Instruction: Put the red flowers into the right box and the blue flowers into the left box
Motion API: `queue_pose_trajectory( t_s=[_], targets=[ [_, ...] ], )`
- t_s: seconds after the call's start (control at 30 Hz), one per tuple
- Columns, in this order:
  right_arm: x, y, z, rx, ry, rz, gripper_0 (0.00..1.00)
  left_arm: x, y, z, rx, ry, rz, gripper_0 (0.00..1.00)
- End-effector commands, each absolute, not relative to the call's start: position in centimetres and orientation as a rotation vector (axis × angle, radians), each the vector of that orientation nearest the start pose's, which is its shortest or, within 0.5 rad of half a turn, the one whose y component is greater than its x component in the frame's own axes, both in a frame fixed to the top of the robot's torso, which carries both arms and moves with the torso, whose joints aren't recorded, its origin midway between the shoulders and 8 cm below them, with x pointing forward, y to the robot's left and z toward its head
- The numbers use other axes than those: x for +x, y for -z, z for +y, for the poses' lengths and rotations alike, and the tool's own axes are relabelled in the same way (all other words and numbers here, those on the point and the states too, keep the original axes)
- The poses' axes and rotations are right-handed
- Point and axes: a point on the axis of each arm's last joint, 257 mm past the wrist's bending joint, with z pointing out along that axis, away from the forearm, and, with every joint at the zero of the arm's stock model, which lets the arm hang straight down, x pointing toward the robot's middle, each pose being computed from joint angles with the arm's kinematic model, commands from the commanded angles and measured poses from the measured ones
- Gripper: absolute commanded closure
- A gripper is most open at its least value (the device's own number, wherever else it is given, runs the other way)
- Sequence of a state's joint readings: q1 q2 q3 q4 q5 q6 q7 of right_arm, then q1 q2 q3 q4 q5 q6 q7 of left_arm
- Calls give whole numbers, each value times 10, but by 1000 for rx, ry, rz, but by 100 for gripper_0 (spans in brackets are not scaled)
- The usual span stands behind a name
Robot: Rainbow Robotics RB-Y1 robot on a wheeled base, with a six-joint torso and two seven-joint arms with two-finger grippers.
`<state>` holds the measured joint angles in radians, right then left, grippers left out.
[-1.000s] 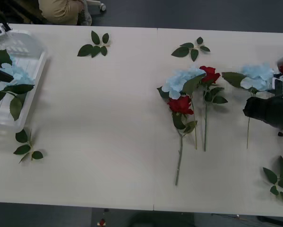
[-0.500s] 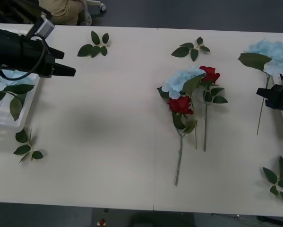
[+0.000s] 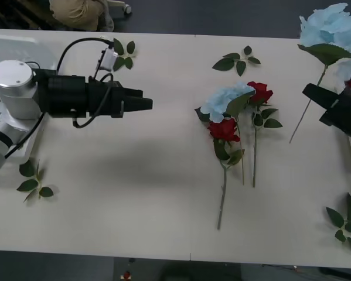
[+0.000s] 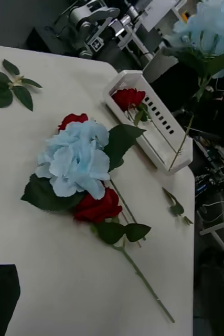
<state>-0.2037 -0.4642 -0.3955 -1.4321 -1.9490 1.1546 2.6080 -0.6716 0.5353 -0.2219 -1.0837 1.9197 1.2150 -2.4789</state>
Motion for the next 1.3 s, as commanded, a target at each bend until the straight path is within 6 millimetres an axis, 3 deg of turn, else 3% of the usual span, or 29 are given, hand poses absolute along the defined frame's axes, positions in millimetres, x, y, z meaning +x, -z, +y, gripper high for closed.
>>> queue_pose_trajectory(
  t_s=[0.03, 0.1, 0.3, 0.53, 0.7, 1.13, 1.3],
  targets=[
    [478, 77, -229, -443, -998, 1360, 100, 503, 136, 36, 857, 1273, 1718, 0],
    [462, 68, -202, -495, -1105, 1308, 100, 500, 138, 21, 848, 1299, 1703, 0],
    [434, 62, -147, -623, -1273, 1245, 100, 491, 137, -25, 847, 1349, 1656, 0],
    [433, 42, -98, -681, -1356, 1175, 100, 480, 143, -59, 903, 1339, 1636, 0],
    [445, 9, -79, -664, -1368, 1107, 100, 468, 143, -76, 995, 1325, 1615, 0],
    [474, 30, -52, -653, -1268, 1222, 100, 450, 116, -92, 1092, 1313, 1500, 0],
    [479, 28, -42, -656, -1258, 1227, 100, 449, 107, -93, 1083, 1323, 1467, 0]
  ],
)
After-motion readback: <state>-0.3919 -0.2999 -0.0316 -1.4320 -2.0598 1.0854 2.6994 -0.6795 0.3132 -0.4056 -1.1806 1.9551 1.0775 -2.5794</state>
